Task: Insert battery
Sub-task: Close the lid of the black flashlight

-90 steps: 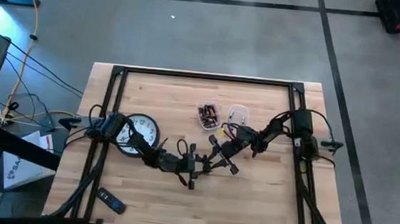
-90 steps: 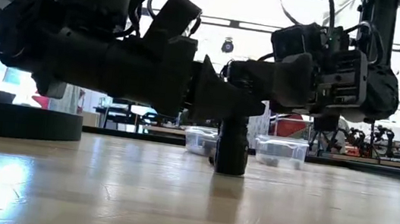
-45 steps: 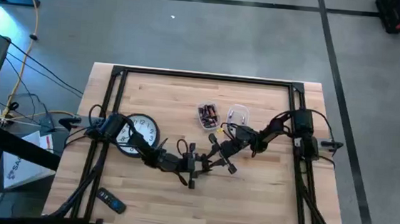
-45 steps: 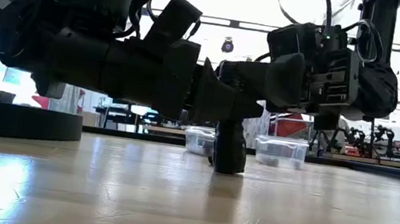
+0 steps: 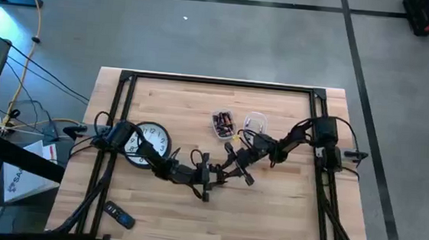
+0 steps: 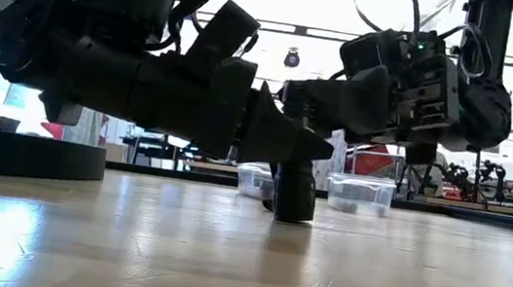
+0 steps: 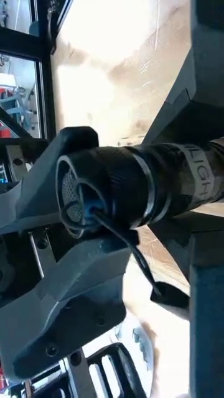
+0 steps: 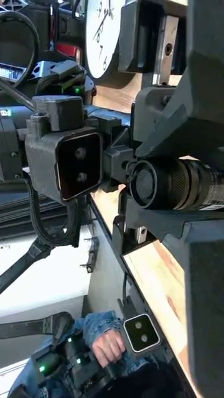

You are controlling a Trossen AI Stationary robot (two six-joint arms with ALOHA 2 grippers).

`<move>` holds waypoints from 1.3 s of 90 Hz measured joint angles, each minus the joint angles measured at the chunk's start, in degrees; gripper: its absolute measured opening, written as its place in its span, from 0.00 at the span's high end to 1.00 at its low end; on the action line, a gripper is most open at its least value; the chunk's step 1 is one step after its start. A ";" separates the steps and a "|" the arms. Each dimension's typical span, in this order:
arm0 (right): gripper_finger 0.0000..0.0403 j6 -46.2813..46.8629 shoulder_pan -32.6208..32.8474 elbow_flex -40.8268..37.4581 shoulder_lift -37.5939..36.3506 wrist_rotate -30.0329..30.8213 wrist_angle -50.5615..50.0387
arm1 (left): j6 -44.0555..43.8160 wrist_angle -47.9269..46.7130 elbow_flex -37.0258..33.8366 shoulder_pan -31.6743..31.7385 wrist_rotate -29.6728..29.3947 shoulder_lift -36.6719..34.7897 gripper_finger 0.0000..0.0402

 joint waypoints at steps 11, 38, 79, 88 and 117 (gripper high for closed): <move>0.79 -1.93 -0.04 -1.48 -2.59 2.27 -3.06 | -0.90 -0.68 0.02 0.27 0.27 -0.26 0.68; 0.79 -3.13 1.81 -1.48 -2.69 7.13 -3.97 | -0.33 -1.13 -0.02 0.91 0.64 -0.61 0.68; 0.79 -0.79 2.36 -1.46 -3.69 10.43 -6.60 | -1.31 -3.26 0.09 0.85 -0.30 -0.74 0.69; 0.79 -0.02 2.73 -1.50 -3.69 11.50 -6.60 | -1.66 -3.78 0.07 0.83 -1.15 -0.79 0.72; 0.79 -0.61 5.14 -1.52 -3.76 17.80 -6.61 | -2.52 -5.01 0.00 0.74 -1.24 -0.85 0.75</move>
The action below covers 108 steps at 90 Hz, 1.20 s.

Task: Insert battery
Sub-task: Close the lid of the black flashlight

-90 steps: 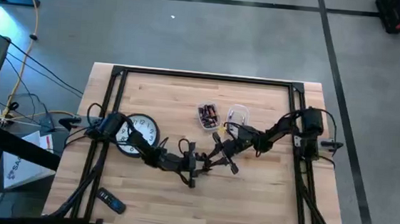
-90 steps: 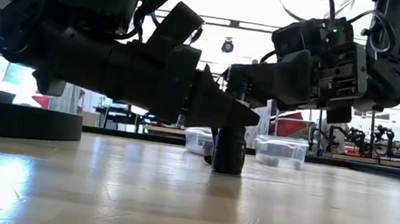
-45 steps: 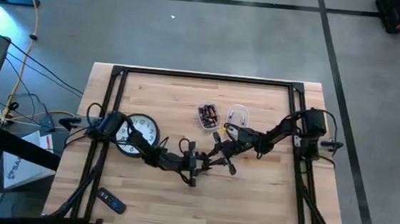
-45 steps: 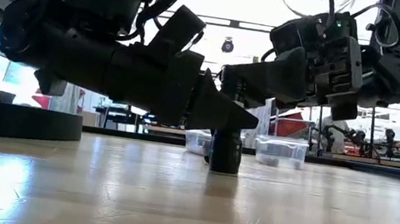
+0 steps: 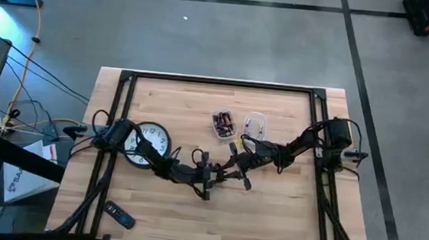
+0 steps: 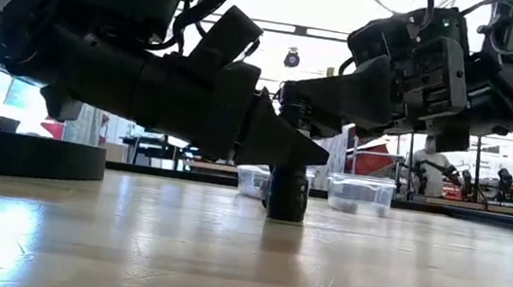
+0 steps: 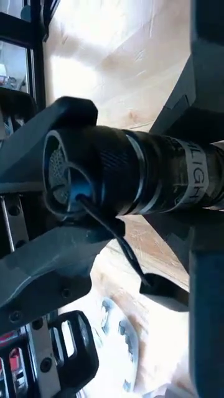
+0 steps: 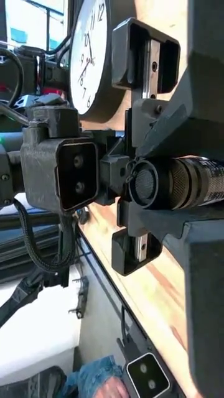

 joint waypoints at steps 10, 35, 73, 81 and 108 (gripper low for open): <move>0.79 -1.17 0.02 0.00 -0.07 0.68 -0.31 | -1.16 -1.20 0.07 0.10 -0.20 -0.09 0.75; 0.79 -2.48 -0.02 0.02 -0.92 1.72 -2.46 | -2.88 -2.46 0.07 0.44 -0.14 -0.08 0.75; 0.79 -0.92 1.92 -0.02 -5.73 11.00 -10.97 | -3.84 -3.23 0.04 0.59 -3.28 0.07 0.75; 0.79 0.57 3.15 0.04 -5.73 14.29 -10.91 | -4.03 -3.31 0.00 0.56 -3.56 0.09 0.75; 0.79 5.14 6.93 0.13 -5.79 24.52 -11.53 | -6.53 -3.74 0.02 0.64 -4.65 0.09 0.75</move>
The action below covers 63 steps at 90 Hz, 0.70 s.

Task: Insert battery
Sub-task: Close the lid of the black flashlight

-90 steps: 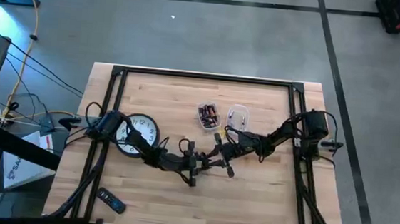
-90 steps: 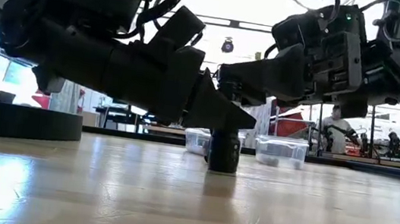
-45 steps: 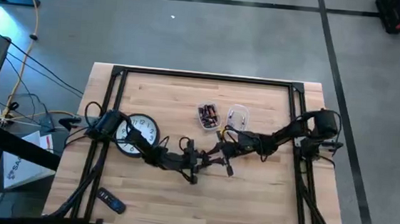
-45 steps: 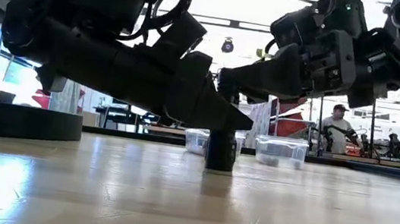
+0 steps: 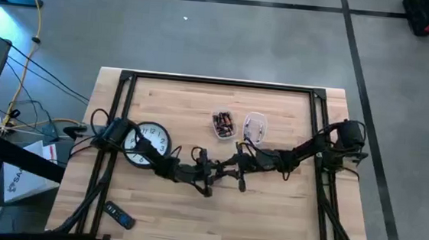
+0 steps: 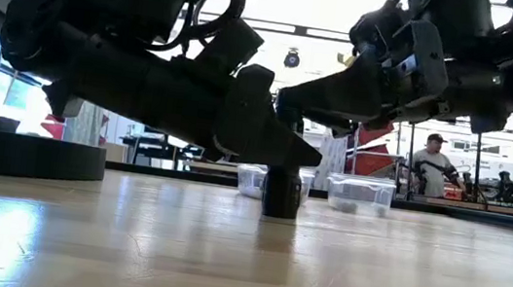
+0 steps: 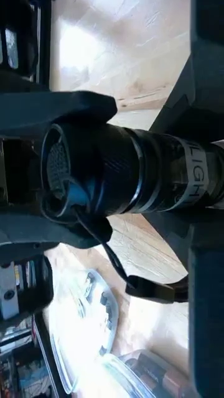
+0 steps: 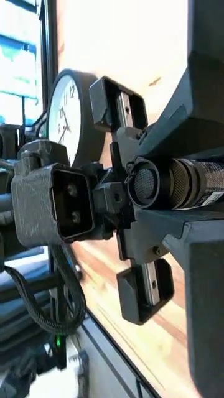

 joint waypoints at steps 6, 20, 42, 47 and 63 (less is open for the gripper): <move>0.79 0.29 0.70 0.00 0.00 1.92 -0.11 | -0.66 -0.66 -0.01 0.11 0.59 -0.28 0.75; 0.79 0.96 1.18 0.07 0.00 3.81 -0.40 | -3.26 -9.59 0.13 0.36 1.25 -4.08 0.75; 0.79 0.09 1.16 1.79 -0.07 6.42 -3.68 | -6.76 -13.82 0.03 0.74 0.67 -5.85 0.75; 0.79 0.05 1.16 2.39 -0.13 6.86 -4.77 | -7.99 -14.21 0.02 0.95 0.83 -5.88 0.75; 0.79 0.76 2.05 2.71 -0.52 10.37 -6.11 | -8.90 -14.71 0.04 1.02 0.75 -5.88 0.75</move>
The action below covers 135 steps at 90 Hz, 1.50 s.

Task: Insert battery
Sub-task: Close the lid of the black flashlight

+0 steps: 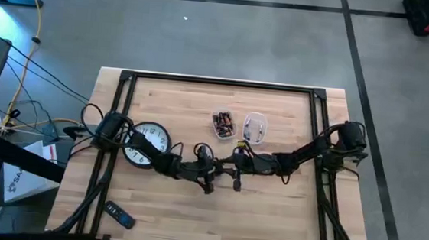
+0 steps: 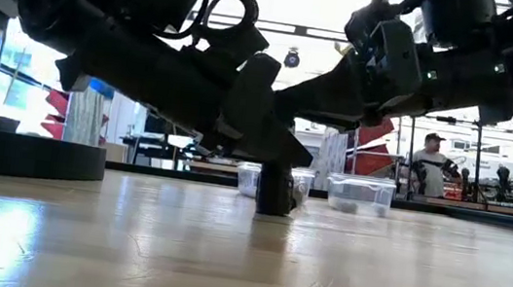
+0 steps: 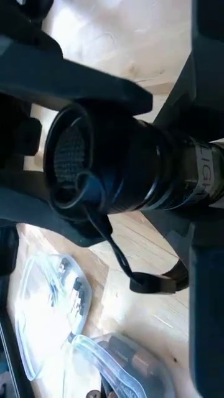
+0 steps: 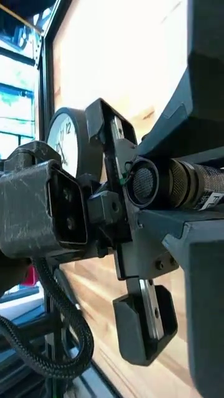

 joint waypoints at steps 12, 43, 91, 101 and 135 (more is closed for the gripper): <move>0.79 1.50 0.00 0.02 -0.52 0.60 -0.91 | -0.91 -0.47 0.04 0.07 -0.10 -0.02 0.75; 0.79 6.66 2.24 0.15 -0.68 7.19 -1.94 | -0.95 -4.73 0.26 0.60 0.17 -2.40 0.75; 0.79 14.63 6.75 11.43 -0.68 21.27 -25.33 | -2.29 -16.09 4.66 0.72 -1.80 -2.64 0.75; 0.79 17.82 7.17 14.50 -0.68 22.89 -32.11 | -2.75 -16.13 4.67 0.72 -2.12 -2.62 0.75; 0.79 27.40 8.17 24.87 -0.26 26.70 -53.17 | -3.07 -16.60 4.70 0.09 -3.25 -2.53 0.75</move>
